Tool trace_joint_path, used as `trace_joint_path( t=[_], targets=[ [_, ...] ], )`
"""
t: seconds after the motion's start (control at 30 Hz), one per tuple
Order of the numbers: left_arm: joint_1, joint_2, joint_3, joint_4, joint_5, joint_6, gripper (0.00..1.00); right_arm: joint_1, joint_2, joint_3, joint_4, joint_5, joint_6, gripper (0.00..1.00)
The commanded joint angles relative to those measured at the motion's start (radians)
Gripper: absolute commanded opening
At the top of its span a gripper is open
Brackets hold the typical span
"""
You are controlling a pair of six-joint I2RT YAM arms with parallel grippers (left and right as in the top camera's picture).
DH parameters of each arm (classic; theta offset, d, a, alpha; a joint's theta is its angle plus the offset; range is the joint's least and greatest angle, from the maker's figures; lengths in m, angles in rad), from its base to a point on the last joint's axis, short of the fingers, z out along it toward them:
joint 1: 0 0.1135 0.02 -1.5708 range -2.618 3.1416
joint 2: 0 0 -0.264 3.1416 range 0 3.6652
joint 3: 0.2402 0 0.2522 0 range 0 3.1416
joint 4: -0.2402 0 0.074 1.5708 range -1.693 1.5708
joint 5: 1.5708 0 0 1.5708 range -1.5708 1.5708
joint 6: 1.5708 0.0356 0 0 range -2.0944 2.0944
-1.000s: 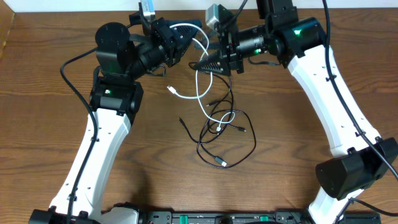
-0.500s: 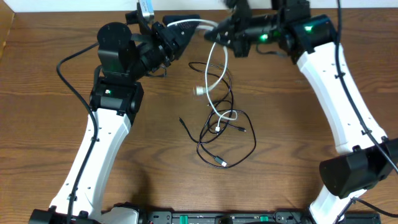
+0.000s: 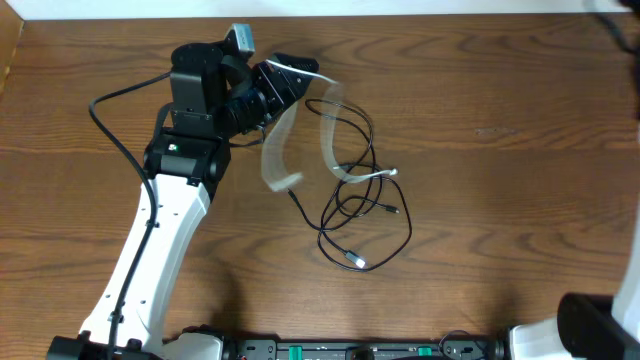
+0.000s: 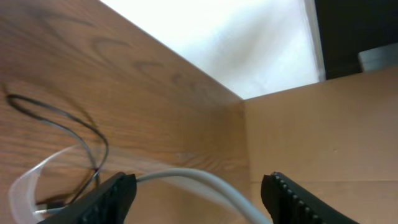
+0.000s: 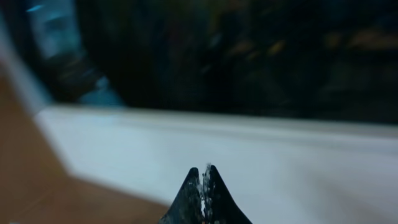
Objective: Untangle cables
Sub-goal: 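Carry the white cable with the right gripper off to the top right corner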
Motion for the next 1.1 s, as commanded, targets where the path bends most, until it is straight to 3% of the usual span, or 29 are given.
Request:
trace_joint_path(
  t=[0.0,0.1,0.37,0.43,0.5,0.57,0.6,0.73,0.87,1.0,1.07],
  targets=[
    [0.004,-0.009,0.008,-0.026,-0.016,0.093,0.72,-0.051,0.030,-0.001,-0.006,0.208,0.001,0.01],
    [0.004,-0.008,0.008,-0.048,-0.016,0.134,0.73,-0.095,0.069,-0.001,-0.022,0.251,-0.019,0.01],
    [0.004,0.001,0.008,-0.060,-0.073,0.168,0.72,-0.077,0.185,-0.001,-0.239,-0.042,-0.117,0.01],
    [0.004,0.001,0.008,-0.040,-0.072,0.168,0.60,-0.052,0.201,-0.002,-0.288,-0.067,-0.162,0.03],
    [0.004,0.001,0.008,0.002,-0.068,0.167,0.28,-0.016,0.212,-0.003,-0.354,-0.072,-0.217,0.06],
    [0.004,0.001,0.008,0.055,-0.058,0.161,0.11,0.015,0.222,-0.004,-0.426,-0.072,-0.271,0.15],
    [0.004,0.001,0.008,0.077,-0.057,0.151,0.08,0.024,0.226,-0.005,-0.452,-0.072,-0.290,0.19],
    [0.005,0.001,0.008,0.150,-0.058,0.134,0.08,0.075,0.260,-0.010,-0.624,-0.095,-0.408,0.29],
    [0.004,0.001,0.008,0.135,-0.061,0.151,0.09,0.109,0.304,-0.023,-0.732,-0.095,-0.409,0.35],
    [0.010,0.001,0.008,0.069,-0.120,0.172,0.28,0.157,0.377,-0.034,-0.802,-0.095,-0.352,0.31],
    [0.037,0.001,0.008,0.044,-0.116,0.188,0.30,0.196,0.425,-0.038,-0.840,-0.095,-0.294,0.36]
  ],
)
